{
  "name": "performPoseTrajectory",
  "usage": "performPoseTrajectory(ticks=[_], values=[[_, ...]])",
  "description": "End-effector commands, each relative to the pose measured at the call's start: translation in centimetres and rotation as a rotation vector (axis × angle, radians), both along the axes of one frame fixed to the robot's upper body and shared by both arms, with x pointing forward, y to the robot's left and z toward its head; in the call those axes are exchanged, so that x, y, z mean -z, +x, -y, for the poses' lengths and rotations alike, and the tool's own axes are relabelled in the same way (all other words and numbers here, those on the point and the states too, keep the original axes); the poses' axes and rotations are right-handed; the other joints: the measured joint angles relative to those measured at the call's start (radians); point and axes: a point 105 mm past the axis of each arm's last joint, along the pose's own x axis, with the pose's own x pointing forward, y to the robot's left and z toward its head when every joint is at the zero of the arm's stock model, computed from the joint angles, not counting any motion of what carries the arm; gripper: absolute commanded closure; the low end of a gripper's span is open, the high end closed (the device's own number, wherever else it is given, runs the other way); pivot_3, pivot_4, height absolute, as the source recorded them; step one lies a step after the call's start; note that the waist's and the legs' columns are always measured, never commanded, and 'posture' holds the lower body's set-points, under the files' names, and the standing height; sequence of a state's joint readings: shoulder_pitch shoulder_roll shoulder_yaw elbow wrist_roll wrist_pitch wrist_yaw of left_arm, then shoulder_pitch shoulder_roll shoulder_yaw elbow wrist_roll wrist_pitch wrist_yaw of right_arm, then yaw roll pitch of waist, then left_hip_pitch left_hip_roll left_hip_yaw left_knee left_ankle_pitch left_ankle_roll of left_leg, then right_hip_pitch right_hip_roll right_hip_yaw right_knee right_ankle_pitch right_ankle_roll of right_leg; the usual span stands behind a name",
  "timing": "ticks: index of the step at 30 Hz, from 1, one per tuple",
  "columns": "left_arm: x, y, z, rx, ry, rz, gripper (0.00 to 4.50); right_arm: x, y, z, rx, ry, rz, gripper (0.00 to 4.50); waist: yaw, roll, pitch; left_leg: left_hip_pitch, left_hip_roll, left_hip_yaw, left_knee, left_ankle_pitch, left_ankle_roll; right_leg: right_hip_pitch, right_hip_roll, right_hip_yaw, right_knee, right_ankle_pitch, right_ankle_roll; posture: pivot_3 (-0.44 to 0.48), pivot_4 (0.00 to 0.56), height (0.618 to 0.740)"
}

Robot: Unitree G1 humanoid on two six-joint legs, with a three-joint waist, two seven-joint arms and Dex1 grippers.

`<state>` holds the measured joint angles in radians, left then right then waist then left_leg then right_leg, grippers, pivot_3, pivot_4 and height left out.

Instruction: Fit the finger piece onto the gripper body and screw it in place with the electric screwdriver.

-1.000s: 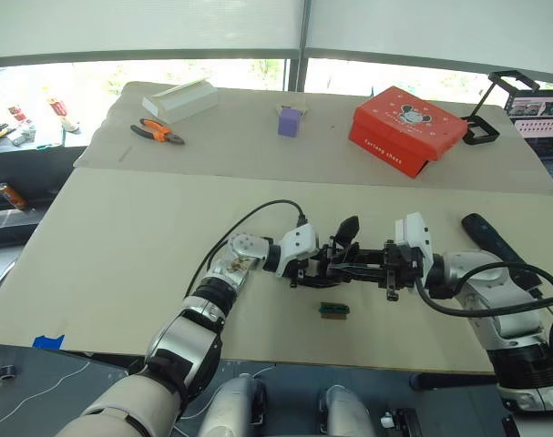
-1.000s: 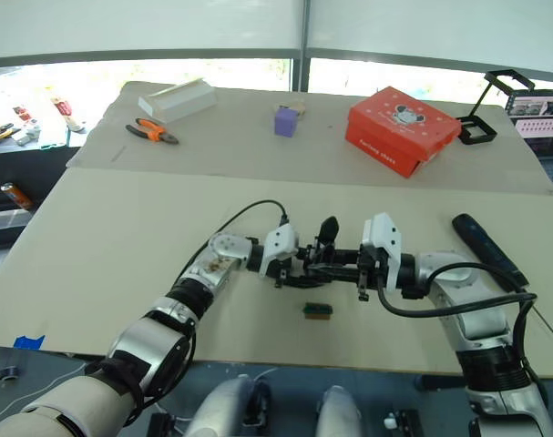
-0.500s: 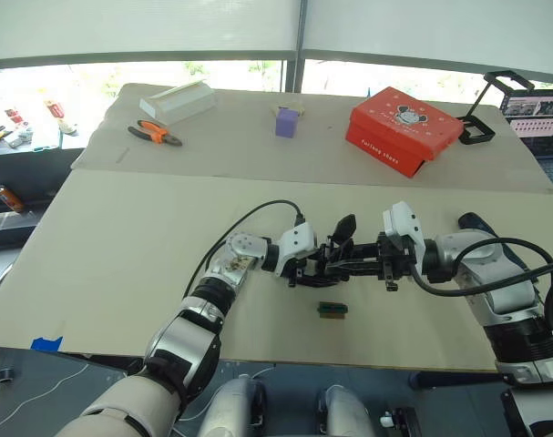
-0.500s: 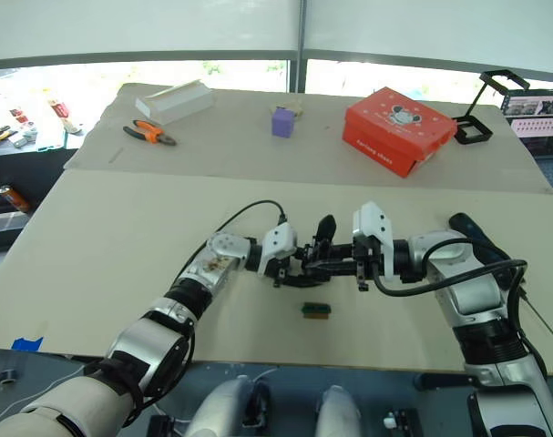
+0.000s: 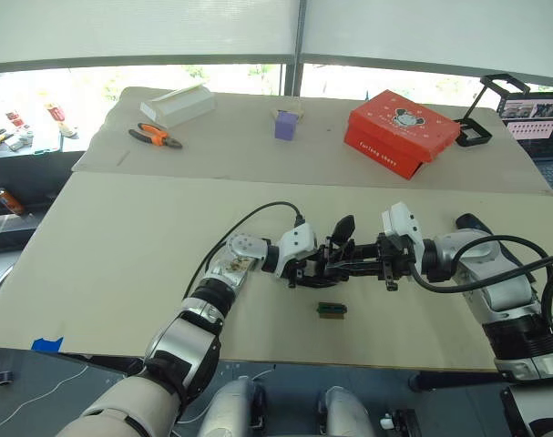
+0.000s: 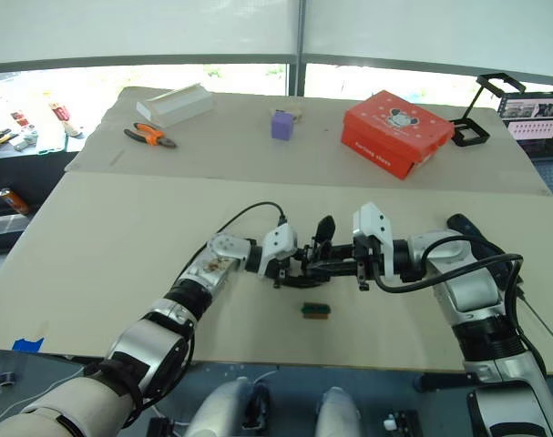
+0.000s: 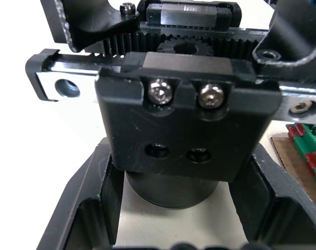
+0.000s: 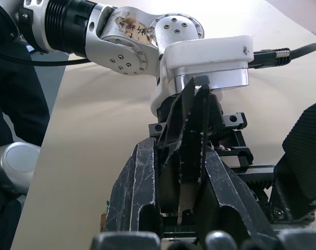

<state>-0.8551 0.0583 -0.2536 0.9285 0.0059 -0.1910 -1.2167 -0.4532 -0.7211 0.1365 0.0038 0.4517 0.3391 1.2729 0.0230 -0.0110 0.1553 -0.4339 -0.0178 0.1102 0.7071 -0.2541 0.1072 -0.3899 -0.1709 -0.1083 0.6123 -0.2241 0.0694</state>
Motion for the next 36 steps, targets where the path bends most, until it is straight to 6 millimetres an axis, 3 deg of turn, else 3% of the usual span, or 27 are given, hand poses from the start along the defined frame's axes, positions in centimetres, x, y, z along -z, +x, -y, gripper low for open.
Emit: performPoseTrajectory(ticks=[1, 6, 12, 15, 21, 36], values=[[-0.1, -0.6, 0.4, 0.034, -0.007, -0.005, 2.20, 3.9, 0.4, 1.9, 0.106, -0.159, -0.103, 4.06, -0.001, 0.000, 0.000, 0.000, 0.000, 0.000, 0.000, 0.000, 0.000, 0.000, 0.000, 0.000, 0.000, 0.000, 0.000, 0.000, 0.150, 0.740], [-0.2, -0.5, 0.5, 0.031, -0.009, -0.006, 2.20, 4.2, 1.0, 1.8, 0.134, -0.189, -0.071, 4.06, -0.006, 0.000, -0.002, 0.002, 0.000, 0.000, 0.000, 0.000, 0.000, 0.001, 0.000, 0.000, 0.000, 0.000, 0.000, 0.000, 0.150, 0.740], [-0.3, -0.5, 0.4, 0.025, -0.012, -0.006, 2.20, 2.9, 1.1, 0.9, 0.121, -0.099, -0.002, 4.06, -0.008, 0.000, -0.004, 0.003, 0.000, 0.000, 0.000, 0.000, -0.001, 0.002, -0.001, 0.000, 0.000, 0.000, 0.000, 0.000, 0.150, 0.740], [-0.2, -0.5, 0.4, 0.024, -0.012, -0.007, 2.20, 3.7, 1.7, 1.4, 0.170, -0.213, 0.014, 4.06, -0.012, 0.001, -0.005, 0.003, 0.000, 0.000, 0.000, 0.000, -0.001, 0.002, -0.001, 0.000, 0.001, 0.000, 0.000, 0.000, 0.150, 0.740], [-0.3, -0.4, 0.4, 0.022, -0.014, -0.006, 2.20, 3.0, 1.0, 0.6, 0.134, -0.134, -0.043, 4.06, -0.012, 0.001, -0.007, 0.004, 0.001, 0.000, 0.000, -0.001, -0.001, 0.002, -0.001, 0.001, 0.001, 0.000, 0.000, 0.000, 0.150, 0.740], [-0.3, -0.5, 0.4, 0.020, -0.022, -0.011, 2.20, 3.1, 1.6, 1.4, 0.157, -0.199, -0.107, 4.06, -0.012, 0.000, -0.007, 0.004, 0.000, 0.000, -0.002, -0.001, -0.001, 0.002, -0.006, -0.003, 0.000, 0.000, 0.000, 0.000, 0.150, 0.740]])
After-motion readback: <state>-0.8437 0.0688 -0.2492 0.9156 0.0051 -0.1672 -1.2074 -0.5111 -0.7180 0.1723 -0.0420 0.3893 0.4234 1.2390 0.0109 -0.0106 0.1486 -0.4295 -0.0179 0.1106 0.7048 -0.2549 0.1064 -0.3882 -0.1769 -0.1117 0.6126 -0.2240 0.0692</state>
